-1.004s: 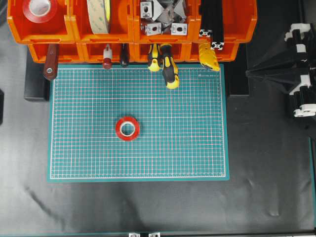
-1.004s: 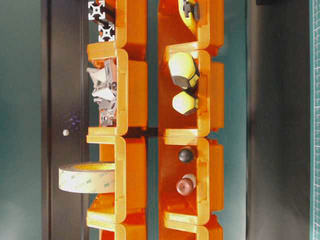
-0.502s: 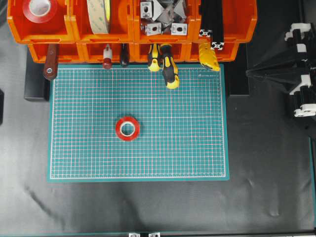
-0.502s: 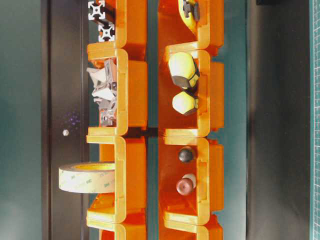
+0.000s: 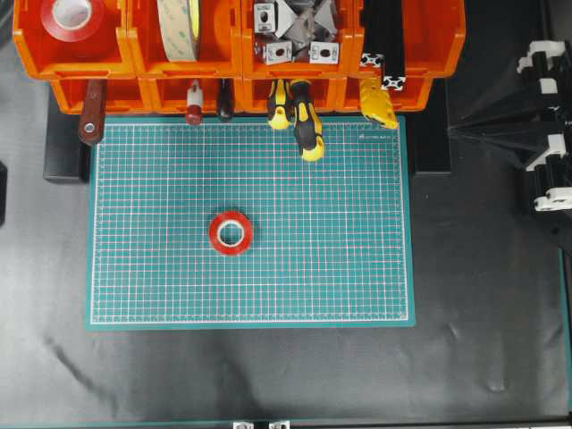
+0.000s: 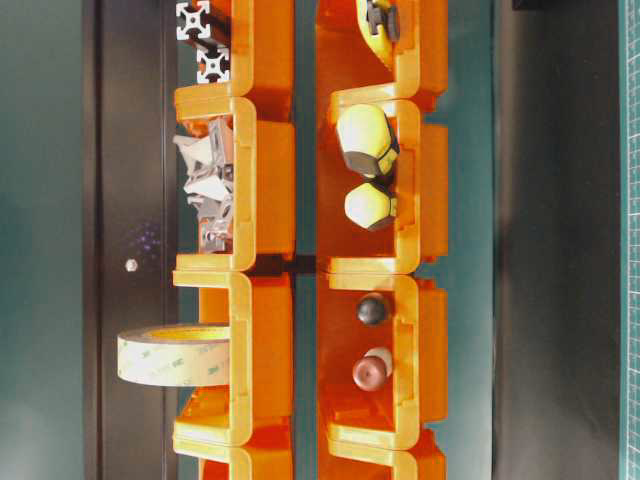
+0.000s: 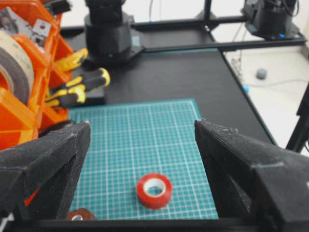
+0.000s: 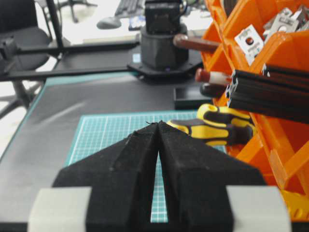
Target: Pick vinyl tape from container rack with left arm.
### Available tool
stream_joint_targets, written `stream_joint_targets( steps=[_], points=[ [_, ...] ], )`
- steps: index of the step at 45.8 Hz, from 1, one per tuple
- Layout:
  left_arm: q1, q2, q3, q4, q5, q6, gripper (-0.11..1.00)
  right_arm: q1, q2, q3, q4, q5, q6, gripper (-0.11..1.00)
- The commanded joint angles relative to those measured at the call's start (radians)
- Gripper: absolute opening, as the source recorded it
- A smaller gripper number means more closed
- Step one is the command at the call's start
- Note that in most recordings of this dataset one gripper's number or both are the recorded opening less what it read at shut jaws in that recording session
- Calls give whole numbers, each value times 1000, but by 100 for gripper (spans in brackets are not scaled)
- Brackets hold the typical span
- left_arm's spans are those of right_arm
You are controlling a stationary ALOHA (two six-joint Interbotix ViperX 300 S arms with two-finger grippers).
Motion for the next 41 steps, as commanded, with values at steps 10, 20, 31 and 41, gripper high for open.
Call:
stream_joint_targets(
  steps=[10,20,31,41],
  points=[
    [3,11,-14,0,-23,0,84,0,-8,-25,-3,-32,-18,-1],
    [5,12,-12,2,-32,0,84,0,-20,-9,-5,-9,-31,-1],
    [3,14,-11,0,-94,-2,84,0,-38,-12,-5,-8,-31,-1],
    [3,17,11,0,-117,-3,84,0,-44,-15,-5,-6,-29,-1]
  ],
)
